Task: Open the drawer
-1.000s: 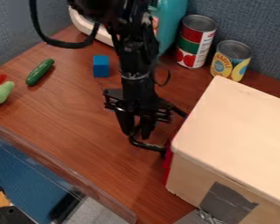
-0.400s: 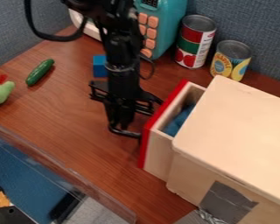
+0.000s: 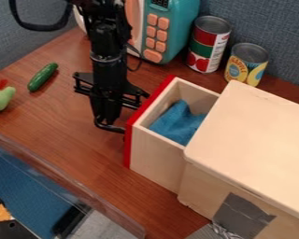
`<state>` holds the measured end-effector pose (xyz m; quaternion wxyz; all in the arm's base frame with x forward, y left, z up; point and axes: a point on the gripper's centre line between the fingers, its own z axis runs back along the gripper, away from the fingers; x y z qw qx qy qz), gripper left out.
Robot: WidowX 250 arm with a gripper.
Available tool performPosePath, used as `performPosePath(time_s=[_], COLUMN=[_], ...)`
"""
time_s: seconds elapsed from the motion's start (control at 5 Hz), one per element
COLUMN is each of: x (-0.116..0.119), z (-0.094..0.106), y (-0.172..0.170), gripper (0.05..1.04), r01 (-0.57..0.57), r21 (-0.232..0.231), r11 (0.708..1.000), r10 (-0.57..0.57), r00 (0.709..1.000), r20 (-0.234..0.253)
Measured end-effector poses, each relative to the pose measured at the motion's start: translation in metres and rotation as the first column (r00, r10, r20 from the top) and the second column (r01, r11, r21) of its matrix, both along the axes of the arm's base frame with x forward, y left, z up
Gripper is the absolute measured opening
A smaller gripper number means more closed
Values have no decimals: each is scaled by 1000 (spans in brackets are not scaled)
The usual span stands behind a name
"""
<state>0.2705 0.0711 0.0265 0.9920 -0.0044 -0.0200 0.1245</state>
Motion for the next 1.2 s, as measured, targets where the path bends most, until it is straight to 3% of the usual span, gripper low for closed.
performPosePath(time_s=[0.2, 0.4, 0.6, 0.8, 1.0, 1.2], x=[-2, -1, 1, -6, -24, -44], z=[3, 8, 29, 66, 109, 140], y=[11, 22, 30, 47, 72, 98], gripper=[177, 262, 534, 840, 1007, 1003], r01=[-4, -25, -30, -51, -85, -115], r21=[9, -2, 25, 41, 39, 56], r11=[1000, 1000, 999, 998, 996, 992], r10=[4, 25, 29, 47, 81, 109], r00=[1000, 1000, 999, 995, 992, 989], r20=[-2, 3, 43, 86, 96, 96])
